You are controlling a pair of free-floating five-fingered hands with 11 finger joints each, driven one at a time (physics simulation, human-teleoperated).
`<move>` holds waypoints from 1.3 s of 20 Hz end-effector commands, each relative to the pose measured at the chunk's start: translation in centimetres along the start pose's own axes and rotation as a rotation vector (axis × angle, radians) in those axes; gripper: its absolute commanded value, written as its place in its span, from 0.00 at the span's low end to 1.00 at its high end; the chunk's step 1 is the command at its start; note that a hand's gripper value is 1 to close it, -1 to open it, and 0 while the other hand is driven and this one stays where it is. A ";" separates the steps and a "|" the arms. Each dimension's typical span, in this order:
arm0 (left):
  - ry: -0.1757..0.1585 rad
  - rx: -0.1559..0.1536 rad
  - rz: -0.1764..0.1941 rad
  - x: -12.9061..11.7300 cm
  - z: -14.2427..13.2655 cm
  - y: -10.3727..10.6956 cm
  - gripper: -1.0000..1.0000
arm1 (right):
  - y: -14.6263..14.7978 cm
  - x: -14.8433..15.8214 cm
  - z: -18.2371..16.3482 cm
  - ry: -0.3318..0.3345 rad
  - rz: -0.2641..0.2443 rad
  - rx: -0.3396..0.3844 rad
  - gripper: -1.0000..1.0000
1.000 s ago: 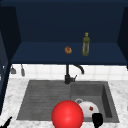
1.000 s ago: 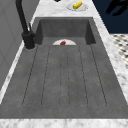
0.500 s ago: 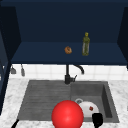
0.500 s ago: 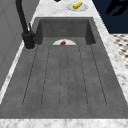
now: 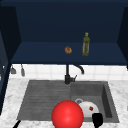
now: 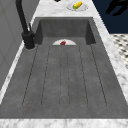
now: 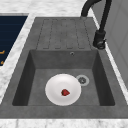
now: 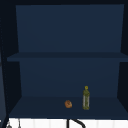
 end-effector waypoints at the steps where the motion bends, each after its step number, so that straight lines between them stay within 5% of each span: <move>1: -0.011 -0.045 0.001 -0.2 -1.3 -0.9 0.00 | 0.0 0.0 0.0 0.000 0.000 0.000 0.50; 2: -0.004 -0.110 -0.007 -0.5 -2.0 -0.6 0.00 | 0.0 0.0 0.0 0.000 0.000 0.000 0.50; 26: 0.020 -0.238 -0.030 -6.6 -6.5 -3.7 0.00 | 0.0 0.0 0.0 0.000 0.000 0.000 0.50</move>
